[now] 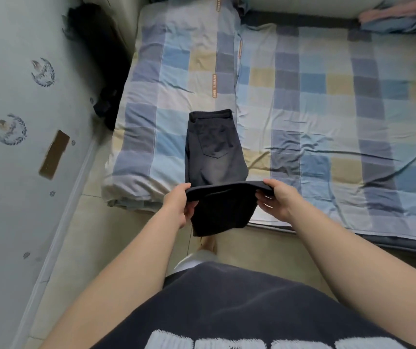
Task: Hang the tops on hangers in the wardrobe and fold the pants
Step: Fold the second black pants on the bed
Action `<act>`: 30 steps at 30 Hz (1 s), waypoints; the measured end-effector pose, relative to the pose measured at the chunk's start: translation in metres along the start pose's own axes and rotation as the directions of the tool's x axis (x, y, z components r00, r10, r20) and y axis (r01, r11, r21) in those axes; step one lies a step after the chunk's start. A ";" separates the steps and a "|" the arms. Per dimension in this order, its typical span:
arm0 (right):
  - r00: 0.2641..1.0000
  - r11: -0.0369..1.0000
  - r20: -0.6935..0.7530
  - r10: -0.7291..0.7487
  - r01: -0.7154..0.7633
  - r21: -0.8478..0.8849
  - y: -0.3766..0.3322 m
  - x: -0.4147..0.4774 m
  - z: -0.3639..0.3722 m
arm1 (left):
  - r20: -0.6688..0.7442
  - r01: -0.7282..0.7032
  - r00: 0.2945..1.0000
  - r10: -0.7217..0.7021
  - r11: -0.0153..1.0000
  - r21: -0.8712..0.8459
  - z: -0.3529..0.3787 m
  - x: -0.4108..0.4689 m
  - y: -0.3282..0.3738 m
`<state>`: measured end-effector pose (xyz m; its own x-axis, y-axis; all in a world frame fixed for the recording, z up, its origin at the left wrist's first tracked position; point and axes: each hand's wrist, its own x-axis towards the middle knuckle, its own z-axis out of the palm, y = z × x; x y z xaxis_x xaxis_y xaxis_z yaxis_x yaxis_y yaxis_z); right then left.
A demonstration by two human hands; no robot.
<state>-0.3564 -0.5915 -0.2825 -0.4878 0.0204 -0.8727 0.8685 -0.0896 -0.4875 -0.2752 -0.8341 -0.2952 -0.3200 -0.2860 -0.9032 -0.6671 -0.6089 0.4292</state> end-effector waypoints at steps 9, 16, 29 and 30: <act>0.998 1.000 -0.065 0.022 -0.022 0.010 -0.136 0.097 0.091 | 0.043 0.067 0.997 -0.068 0.998 0.021 0.065 0.097 0.165; 0.997 0.997 -0.075 0.021 -0.027 -0.072 -0.194 0.210 0.136 | 0.043 0.100 0.994 -0.103 0.993 0.059 0.113 0.199 0.230; 0.989 0.978 0.136 0.056 -0.026 -0.208 -0.216 0.406 0.168 | 0.097 -0.004 0.995 -0.005 0.996 0.093 0.171 0.373 0.251; 0.976 0.975 0.203 0.081 -0.035 -0.217 -0.209 0.409 0.165 | 0.123 -0.013 0.992 0.001 0.995 0.098 0.170 0.376 0.243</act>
<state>-0.7524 -0.7286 -0.5333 -0.4239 -0.1896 -0.8856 0.8835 0.1284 -0.4504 -0.6720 -0.9637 -0.5299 -0.4010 -0.1934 -0.8954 -0.7257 -0.5294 0.4393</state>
